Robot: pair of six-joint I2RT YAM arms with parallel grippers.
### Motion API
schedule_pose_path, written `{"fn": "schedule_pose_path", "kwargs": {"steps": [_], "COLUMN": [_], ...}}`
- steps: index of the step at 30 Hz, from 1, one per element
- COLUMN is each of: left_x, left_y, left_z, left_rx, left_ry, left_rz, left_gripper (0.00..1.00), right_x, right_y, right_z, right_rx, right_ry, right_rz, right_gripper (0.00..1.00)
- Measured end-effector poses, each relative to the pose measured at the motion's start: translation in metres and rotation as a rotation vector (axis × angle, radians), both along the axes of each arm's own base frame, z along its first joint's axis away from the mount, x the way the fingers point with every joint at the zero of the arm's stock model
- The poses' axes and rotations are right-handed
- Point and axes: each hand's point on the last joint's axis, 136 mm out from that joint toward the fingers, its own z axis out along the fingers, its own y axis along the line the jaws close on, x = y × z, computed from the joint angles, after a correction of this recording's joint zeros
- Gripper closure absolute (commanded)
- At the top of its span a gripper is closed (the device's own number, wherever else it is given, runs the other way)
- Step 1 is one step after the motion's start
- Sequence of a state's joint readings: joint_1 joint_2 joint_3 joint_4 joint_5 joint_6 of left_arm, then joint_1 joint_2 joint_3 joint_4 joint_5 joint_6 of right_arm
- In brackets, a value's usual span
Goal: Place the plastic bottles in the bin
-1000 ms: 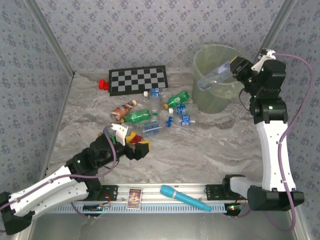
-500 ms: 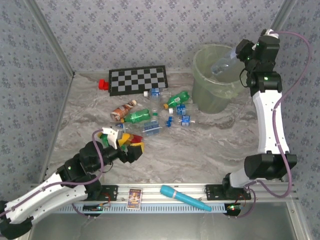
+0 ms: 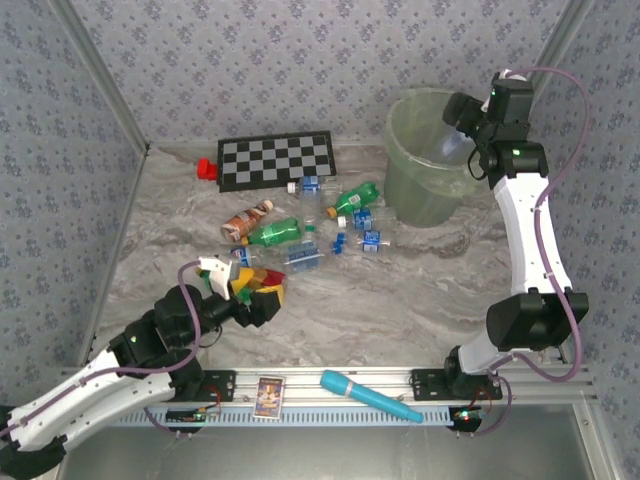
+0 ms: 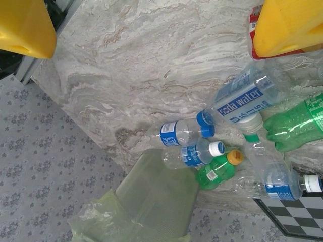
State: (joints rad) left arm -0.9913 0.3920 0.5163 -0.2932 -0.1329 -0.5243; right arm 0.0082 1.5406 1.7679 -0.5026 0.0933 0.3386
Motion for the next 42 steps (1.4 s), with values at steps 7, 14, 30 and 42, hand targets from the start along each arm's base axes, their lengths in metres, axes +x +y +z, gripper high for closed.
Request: {"fn": "schedule_pose_path", "kwargs": {"steps": [7, 14, 30, 42], "left_x": [0.002, 0.005, 0.032, 0.050], "left_y": [0.000, 0.004, 0.045, 0.109], "left_z": [-0.003, -0.003, -0.052, -0.115], "left_rx": [0.013, 0.010, 0.122, 0.202], "left_ry": [0.005, 0.009, 0.131, 0.407], "left_rz": [0.010, 0.039, 0.350, 0.755], "left_gripper": [0.00, 0.00, 0.00, 0.00], "right_x": [-0.001, -0.007, -0.092, -0.164], "right_y": [0.011, 0.033, 0.164, 0.267], "right_z": [-0.003, -0.001, -0.054, -0.152], "right_rx": [-0.021, -0.033, -0.045, -0.067], "right_ry": [0.015, 0.018, 0.061, 0.142], "right_rz": [0.023, 0.058, 0.401, 0.792], "right_gripper": [0.00, 0.00, 0.00, 0.01]}}
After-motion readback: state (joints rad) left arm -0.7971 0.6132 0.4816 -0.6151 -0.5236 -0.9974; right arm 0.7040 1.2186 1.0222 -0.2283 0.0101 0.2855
